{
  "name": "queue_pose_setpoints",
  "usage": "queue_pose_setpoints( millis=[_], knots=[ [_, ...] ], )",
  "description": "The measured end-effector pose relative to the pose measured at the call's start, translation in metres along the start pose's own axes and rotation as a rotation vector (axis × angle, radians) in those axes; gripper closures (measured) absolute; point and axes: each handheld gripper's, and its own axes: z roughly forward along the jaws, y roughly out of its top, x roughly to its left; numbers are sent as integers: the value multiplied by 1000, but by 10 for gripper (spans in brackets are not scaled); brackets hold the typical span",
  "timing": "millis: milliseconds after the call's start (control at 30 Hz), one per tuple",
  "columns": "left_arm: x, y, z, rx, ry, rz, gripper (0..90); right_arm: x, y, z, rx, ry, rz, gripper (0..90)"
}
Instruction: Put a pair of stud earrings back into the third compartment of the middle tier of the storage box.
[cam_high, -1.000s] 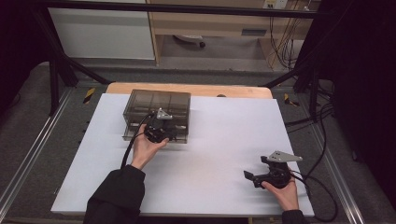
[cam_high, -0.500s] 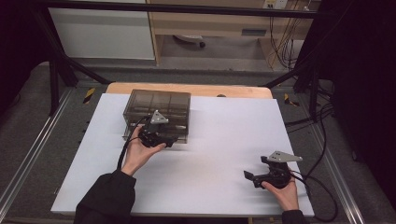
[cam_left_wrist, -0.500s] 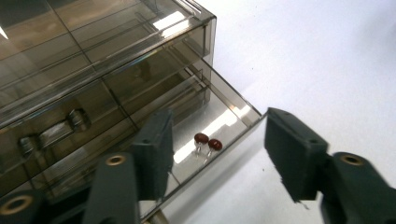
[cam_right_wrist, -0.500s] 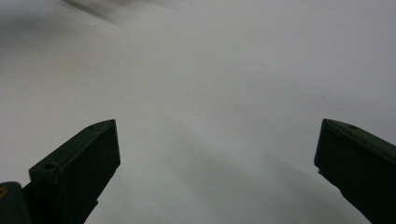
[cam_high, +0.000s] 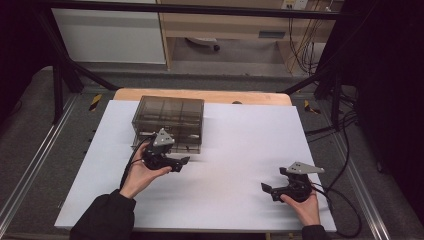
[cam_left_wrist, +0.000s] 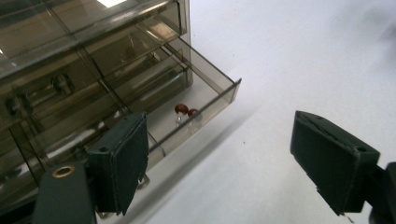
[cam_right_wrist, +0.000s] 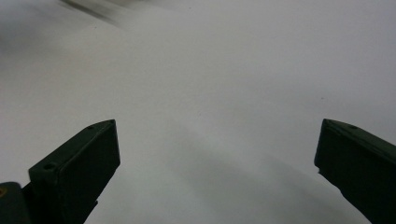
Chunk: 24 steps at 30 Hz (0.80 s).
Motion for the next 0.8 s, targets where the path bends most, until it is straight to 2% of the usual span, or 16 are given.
queue_pose_setpoints(
  millis=[233, 533, 800],
  knots=[
    [-1, -19, -3, -8, 2, 14, 143, 0, 0, 0, 2, 0, -2, 6],
    [1, -46, -14, -21, 1, -9, 125, 0, 0, 0, 2, 0, -4, 6],
    [13, -70, -25, -32, 15, -33, 125, 0, -1, 1, 7, 3, -9, 6]
  ],
)
